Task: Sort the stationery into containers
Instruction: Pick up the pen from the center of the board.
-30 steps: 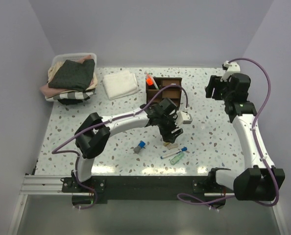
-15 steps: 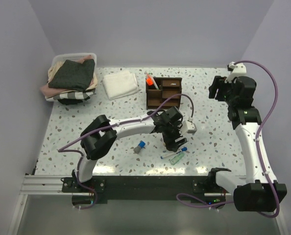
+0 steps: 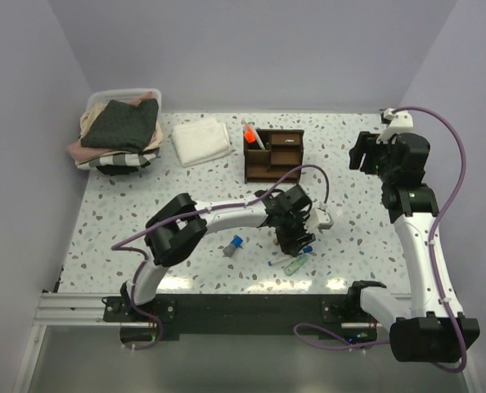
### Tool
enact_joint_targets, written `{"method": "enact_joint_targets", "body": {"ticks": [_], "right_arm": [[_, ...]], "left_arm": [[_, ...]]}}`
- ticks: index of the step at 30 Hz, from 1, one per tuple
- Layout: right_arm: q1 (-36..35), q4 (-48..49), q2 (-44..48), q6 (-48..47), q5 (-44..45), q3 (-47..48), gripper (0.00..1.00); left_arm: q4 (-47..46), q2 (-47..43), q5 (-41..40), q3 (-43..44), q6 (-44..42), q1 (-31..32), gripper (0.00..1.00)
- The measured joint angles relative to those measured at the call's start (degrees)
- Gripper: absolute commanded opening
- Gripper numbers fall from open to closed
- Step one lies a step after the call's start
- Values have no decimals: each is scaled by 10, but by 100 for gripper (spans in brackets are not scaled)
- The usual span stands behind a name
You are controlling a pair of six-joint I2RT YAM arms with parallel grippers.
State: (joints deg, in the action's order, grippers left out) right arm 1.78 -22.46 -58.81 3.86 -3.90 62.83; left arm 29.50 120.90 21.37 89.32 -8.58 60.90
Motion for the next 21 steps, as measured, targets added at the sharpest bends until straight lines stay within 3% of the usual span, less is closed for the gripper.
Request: {"method": "enact_joint_targets", "body": {"ticks": [6, 12, 21], "right_arm": [[0, -3, 5, -2, 0, -15, 65], [0, -2, 5, -2, 0, -24, 65], [0, 4, 11, 3, 0, -34, 65]], "left_arm": [[3, 2, -13, 3, -1, 3, 53], [7, -3, -77, 4, 1, 33, 66], [-5, -4, -173, 2, -1, 70, 59]]}}
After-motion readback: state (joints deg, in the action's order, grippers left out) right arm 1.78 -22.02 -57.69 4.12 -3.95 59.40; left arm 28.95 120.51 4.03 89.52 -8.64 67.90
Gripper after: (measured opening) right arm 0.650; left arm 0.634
